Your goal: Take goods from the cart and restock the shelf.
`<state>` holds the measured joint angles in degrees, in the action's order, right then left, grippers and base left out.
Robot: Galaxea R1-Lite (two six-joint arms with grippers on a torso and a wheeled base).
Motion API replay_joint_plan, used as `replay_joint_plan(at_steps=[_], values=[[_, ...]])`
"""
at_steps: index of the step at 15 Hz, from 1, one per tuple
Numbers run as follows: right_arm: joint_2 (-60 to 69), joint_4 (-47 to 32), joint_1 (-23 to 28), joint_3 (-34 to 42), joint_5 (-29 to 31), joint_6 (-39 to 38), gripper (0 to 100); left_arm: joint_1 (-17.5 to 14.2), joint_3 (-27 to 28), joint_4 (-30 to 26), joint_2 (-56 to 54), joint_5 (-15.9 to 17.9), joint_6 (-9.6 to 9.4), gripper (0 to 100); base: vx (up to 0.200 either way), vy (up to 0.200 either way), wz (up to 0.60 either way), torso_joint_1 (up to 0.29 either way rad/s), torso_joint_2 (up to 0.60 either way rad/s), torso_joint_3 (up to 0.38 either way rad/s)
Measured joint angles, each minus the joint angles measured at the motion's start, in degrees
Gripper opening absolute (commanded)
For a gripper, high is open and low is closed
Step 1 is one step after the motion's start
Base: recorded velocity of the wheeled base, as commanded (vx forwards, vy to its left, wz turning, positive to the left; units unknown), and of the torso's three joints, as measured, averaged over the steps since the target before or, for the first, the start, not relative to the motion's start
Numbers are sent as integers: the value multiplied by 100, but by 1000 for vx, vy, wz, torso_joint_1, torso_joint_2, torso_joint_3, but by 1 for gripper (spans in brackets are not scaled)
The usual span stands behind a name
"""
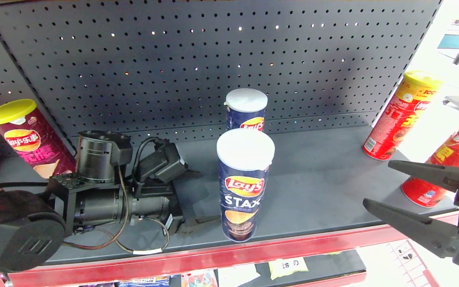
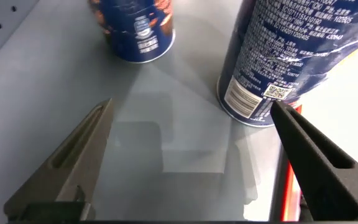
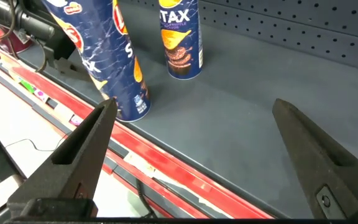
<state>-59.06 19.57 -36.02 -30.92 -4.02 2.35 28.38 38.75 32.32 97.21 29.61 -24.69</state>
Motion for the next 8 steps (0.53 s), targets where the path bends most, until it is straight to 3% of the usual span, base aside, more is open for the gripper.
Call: replay_joint_plan(at_steps=[8], values=[[0,2,2,-4,26,5,100,45,24,11,52,0,0,100,0,0,0,0,0,0]])
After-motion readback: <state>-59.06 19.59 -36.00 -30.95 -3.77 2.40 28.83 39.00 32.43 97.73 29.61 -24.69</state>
